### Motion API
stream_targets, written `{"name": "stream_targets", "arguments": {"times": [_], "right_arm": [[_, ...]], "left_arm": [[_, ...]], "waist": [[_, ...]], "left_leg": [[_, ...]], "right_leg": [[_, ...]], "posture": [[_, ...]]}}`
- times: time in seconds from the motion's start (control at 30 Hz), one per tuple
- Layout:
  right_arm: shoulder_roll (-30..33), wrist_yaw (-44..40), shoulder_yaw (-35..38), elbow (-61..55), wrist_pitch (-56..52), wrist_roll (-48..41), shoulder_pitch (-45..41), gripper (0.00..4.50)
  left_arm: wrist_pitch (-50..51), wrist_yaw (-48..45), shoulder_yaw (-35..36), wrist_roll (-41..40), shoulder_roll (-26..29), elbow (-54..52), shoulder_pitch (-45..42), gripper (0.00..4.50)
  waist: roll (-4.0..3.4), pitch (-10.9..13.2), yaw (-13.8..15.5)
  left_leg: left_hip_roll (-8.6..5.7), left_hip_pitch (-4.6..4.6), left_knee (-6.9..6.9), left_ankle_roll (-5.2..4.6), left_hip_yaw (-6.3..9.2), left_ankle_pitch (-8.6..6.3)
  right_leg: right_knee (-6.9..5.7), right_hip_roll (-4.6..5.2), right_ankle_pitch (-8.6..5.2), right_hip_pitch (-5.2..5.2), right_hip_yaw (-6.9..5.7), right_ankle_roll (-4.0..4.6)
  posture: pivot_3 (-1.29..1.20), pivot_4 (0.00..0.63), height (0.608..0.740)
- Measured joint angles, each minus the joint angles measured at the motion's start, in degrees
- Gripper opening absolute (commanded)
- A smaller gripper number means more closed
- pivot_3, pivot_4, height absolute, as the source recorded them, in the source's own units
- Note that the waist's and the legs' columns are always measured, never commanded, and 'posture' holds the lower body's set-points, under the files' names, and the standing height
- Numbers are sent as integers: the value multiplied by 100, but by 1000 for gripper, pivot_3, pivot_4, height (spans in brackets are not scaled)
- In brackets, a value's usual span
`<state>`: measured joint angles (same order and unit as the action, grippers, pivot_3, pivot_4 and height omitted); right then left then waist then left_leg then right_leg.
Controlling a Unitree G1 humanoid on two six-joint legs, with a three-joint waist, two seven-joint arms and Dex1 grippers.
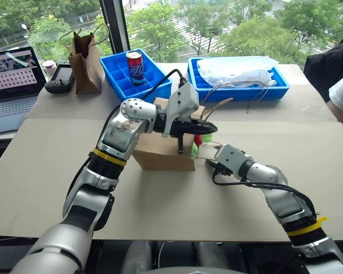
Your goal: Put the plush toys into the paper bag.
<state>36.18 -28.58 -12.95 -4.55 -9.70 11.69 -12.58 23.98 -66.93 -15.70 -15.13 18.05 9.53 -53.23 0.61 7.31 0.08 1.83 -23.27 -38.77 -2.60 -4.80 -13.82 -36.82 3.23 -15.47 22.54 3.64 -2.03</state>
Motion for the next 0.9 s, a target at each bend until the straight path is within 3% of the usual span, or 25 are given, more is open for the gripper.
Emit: {"name": "stream_targets", "arguments": {"times": [0.13, 0.3, 0.53, 0.7, 0.9], "right_arm": [[256, 492, 116, 86, 86, 536, 239, 64], [246, 745, 227, 99, 211, 775, 268, 64], [295, 821, 653, -895, 635, 792, -164, 64], [458, 379, 1154, -1629, 612, 322, -1072, 64], [294, -173, 1114, -2194, 219, -185, -1636, 64]], "left_arm": [[4, 2, 27, -37, 98, -6, 27, 0], [-1, 2, 25, -66, 97, -6, 29, 0], [9, 54, 21, -73, 29, -80, 148, 0], [491, 298, 292, -399, -131, -247, 171, 0], [1118, 638, 686, -744, -87, -308, 153, 0]], "waist": [[1, 0, 27], [1, 1, -4], [1, 1, -81], [1, 2, -78], [1, 2, -80]], "left_leg": [[-4, -2, 0, 0, -2, 0], [-6, -6, 3, 0, -2, 0], [-2, -11, 7, -1, -3, 0], [0, -21, 6, -2, -3, -1], [1, -27, 9, -2, -2, -1]], "right_leg": [[6, 5, -2, -2, 3, -4], [5, -2, -3, 6, 7, -4], [3, -6, -3, 16, 15, -4], [1, -4, -2, 26, 16, -4], [-9, -4, -2, 39, 17, -3]], "posture": [[0, 150, 724], [0, 150, 724], [0, 150, 724], [0, 150, 724], [0, 150, 724]]}}
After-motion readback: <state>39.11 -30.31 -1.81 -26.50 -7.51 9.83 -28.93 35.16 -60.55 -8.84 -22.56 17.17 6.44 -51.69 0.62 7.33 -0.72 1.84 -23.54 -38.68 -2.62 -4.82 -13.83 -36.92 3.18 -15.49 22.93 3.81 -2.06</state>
